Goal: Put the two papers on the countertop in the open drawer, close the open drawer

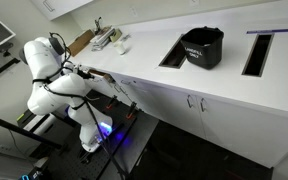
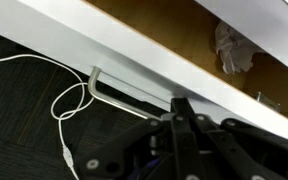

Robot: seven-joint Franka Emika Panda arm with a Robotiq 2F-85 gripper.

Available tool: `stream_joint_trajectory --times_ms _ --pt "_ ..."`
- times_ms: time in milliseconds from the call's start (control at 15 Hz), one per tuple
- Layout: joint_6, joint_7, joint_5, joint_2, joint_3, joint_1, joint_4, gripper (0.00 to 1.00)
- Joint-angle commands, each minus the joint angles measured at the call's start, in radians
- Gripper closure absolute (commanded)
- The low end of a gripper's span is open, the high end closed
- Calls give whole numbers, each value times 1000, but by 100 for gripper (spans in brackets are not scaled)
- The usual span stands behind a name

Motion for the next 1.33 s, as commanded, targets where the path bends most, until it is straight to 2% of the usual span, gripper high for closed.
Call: stream_joint_trajectory --times_ms 0,333,600,733,1000,1267 --pt "8 -63 -34 17 -1 -34 7 100" --pt "-13 -126 -39 33 4 -45 24 100" --pt "-75 -92 -69 -8 5 13 17 100" --pt "-118 -51 -34 -39 29 32 16 100" --pt "-262 64 29 -148 71 87 6 100" --pt "-424 104 140 -256 101 101 12 100"
